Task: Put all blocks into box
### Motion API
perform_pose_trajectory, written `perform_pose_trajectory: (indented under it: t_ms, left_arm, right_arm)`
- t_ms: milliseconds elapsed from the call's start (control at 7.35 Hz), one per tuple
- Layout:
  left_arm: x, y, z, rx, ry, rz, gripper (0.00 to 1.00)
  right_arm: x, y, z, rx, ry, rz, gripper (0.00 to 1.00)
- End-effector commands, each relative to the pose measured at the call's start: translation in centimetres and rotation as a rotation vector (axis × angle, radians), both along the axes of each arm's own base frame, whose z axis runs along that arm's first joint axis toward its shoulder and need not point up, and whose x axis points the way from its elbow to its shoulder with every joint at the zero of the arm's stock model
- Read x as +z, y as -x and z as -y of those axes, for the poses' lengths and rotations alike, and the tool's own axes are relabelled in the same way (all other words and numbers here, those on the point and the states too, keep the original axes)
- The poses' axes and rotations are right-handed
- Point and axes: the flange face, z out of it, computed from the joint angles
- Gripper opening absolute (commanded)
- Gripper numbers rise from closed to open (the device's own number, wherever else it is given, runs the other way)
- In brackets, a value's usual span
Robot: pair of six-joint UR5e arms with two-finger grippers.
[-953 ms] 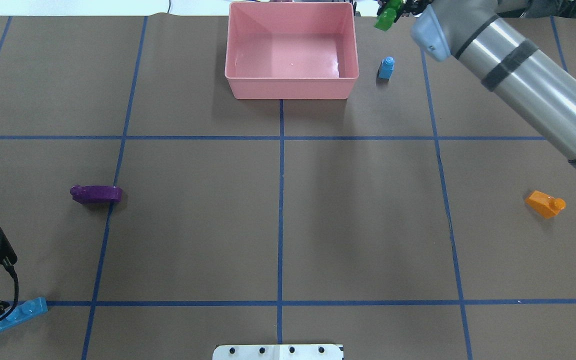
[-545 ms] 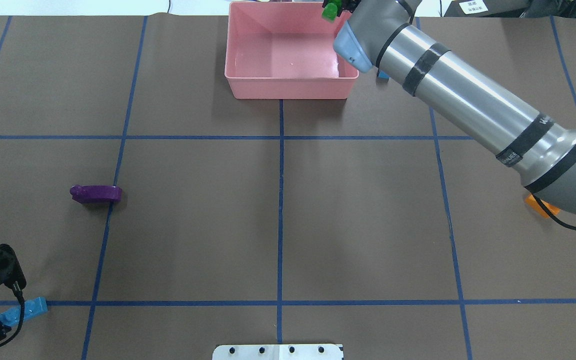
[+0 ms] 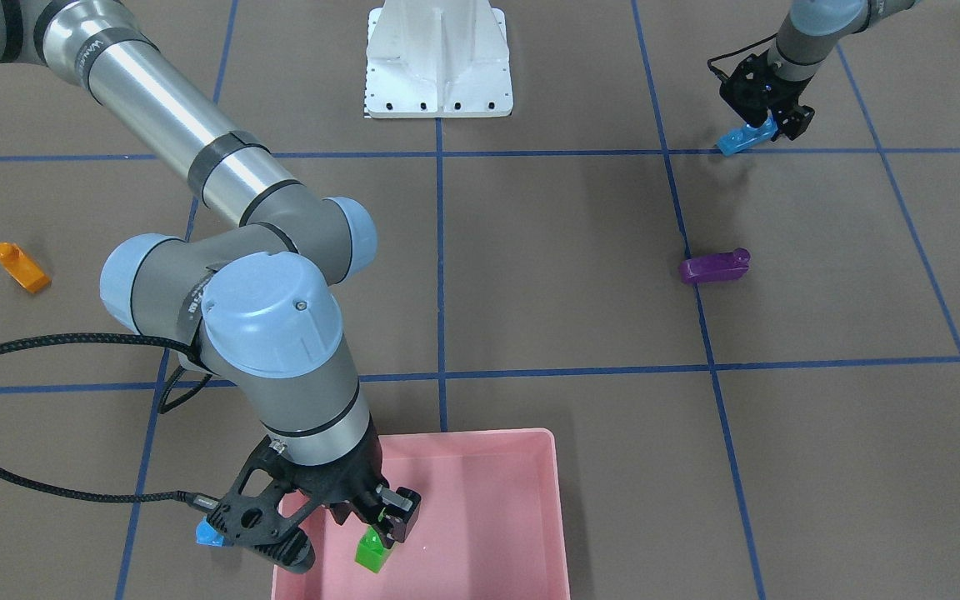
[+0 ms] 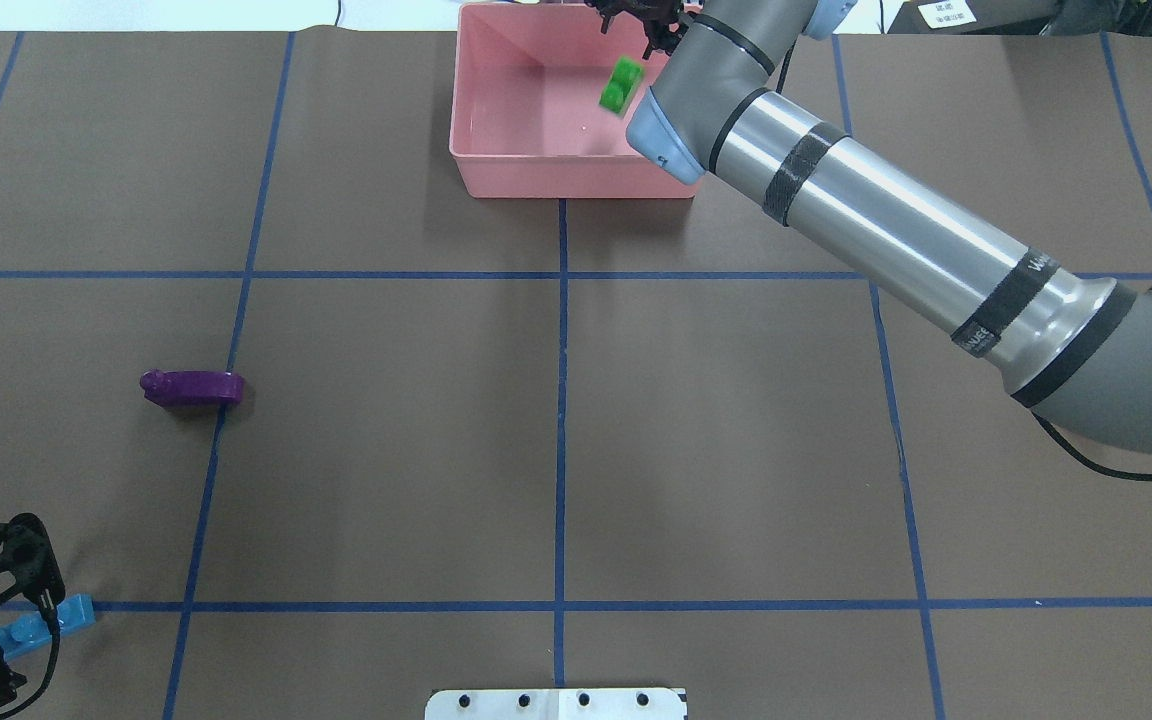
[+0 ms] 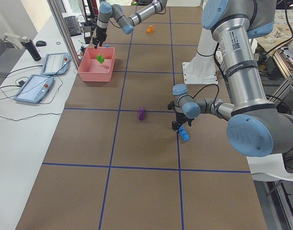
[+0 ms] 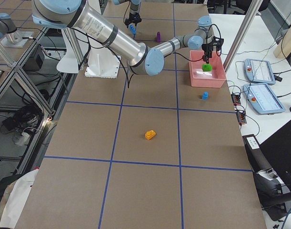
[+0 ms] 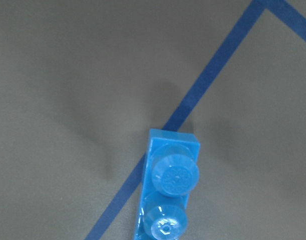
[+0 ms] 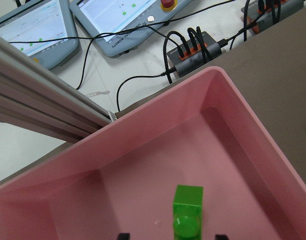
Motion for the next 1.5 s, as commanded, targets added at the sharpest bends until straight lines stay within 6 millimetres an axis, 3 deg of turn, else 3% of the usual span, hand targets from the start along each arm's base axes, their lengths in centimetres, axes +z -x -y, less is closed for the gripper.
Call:
perform_pose_trajectory:
  t_ms: [0, 136, 272, 408, 545, 681, 817, 953, 1089, 1225, 1361]
  left_arm:
    - [1.0, -0.4, 0.1, -0.003, -0.017, 0.022, 0.97]
    - [1.4, -0.5, 0.1, -0.001, -0.015, 0.027, 0.94]
    - [2.1, -0.6, 0.2, -0.002, -0.014, 0.040, 0.91]
    - [2.2, -0.6, 0.2, -0.002, -0.013, 0.041, 0.79]
    - [2.2, -0.6, 0.2, -0.002, -0.013, 0.043, 0.40]
    - [2.0, -0.6, 0.2, -0.002, -0.014, 0.040, 0.14]
    - [1.6, -0.6, 0.3, -0.006, -0.012, 0.030, 0.00]
    - [0.8, -0.5, 0.6, -0.022, -0.010, 0.015, 0.00]
    - [-2.1, -0.2, 1.1, -0.042, -0.023, -0.038, 0.00]
    - [-5.2, 1.1, 4.1, -0.124, -0.020, -0.114, 0.00]
    - [-8.1, 3.1, 8.5, -0.227, 0.012, -0.206, 0.00]
  right_arm:
    - [-1.9, -1.2, -0.3, -0.001, -0.035, 0.024, 1.00]
    - [-1.4, -3.4, -0.1, -0.021, -0.023, 0.055, 1.00]
    - [0.7, -7.9, 0.4, -0.054, -0.011, 0.091, 1.00]
    - [5.2, -13.1, 0.4, -0.104, -0.016, 0.103, 1.00]
    - [8.1, -16.1, 0.5, -0.135, -0.025, 0.098, 1.00]
    - [9.7, -17.0, 0.6, -0.134, -0.017, 0.087, 1.00]
    - [11.8, -18.9, 0.7, -0.138, -0.020, 0.073, 1.00]
    - [15.0, -21.4, 0.6, -0.183, -0.032, 0.063, 1.00]
    - [18.6, -24.7, 0.0, -0.220, -0.046, 0.058, 1.00]
    - [22.8, -27.1, -1.4, -0.263, -0.070, 0.033, 1.00]
    - [27.1, -28.7, -3.0, -0.308, -0.093, -0.006, 1.00]
